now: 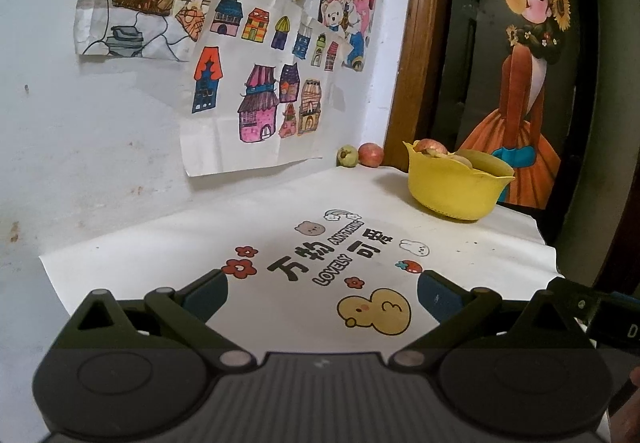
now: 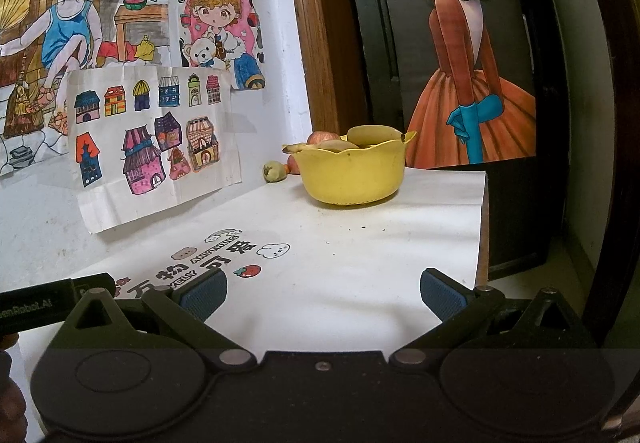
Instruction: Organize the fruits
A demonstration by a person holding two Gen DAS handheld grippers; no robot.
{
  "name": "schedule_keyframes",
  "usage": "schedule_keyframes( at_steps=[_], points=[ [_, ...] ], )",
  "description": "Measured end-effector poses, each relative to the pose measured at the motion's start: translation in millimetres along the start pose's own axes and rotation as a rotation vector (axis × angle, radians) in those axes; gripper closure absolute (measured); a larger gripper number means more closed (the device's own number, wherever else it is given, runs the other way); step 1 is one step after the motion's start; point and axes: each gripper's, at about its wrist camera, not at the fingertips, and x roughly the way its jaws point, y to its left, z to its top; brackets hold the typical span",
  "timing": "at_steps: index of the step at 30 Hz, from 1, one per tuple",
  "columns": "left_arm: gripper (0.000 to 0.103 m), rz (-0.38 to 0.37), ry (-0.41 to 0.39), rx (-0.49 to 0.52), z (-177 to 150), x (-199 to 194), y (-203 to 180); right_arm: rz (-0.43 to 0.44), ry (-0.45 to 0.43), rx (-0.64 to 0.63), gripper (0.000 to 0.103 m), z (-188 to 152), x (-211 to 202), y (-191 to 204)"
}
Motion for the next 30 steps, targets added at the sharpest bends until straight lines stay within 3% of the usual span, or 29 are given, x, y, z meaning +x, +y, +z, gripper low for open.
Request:
schedule_keyframes(
  at_steps=[30],
  points=[
    [0.000,0.001,0.011,0.006,-3.7,1.7,-2.1,-0.001,0.003,0.000,0.001,1.0,0.5,0.0]
  ],
)
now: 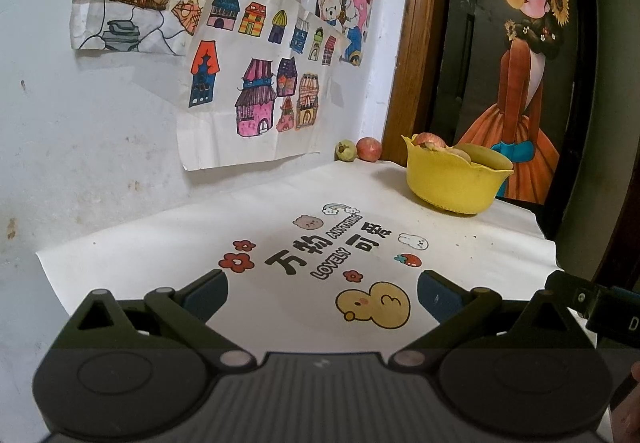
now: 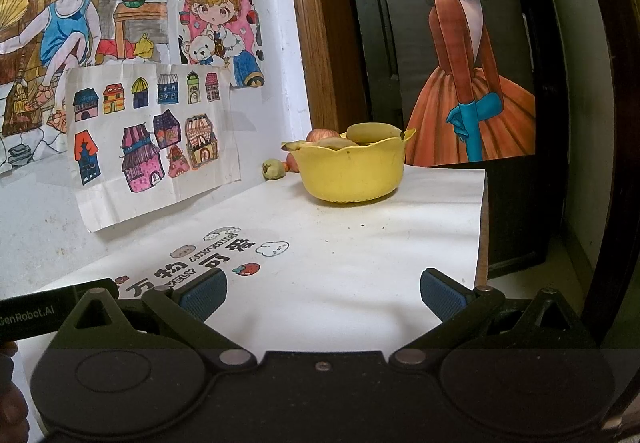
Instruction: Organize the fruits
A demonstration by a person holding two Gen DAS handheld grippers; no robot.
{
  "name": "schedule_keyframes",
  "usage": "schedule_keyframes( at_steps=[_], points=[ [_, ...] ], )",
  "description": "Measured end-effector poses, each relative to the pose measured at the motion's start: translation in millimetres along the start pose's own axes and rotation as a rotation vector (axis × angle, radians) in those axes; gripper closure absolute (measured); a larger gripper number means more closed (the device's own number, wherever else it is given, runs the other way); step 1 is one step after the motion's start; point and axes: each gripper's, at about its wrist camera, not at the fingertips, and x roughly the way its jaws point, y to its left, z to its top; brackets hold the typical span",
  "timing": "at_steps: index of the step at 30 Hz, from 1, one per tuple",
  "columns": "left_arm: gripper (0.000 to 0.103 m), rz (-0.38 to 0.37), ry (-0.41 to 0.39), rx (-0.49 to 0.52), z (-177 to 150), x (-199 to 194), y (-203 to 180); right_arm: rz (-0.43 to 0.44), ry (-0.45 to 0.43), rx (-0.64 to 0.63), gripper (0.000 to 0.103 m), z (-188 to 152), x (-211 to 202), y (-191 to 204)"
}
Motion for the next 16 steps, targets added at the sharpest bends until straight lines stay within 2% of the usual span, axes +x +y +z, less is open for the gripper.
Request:
schedule_keyframes(
  at_steps=[16],
  points=[
    [0.000,-0.006,0.002,0.004,-1.9,0.5,-1.7,-0.001,0.002,-0.001,0.001,0.6,0.1,0.0]
  ],
)
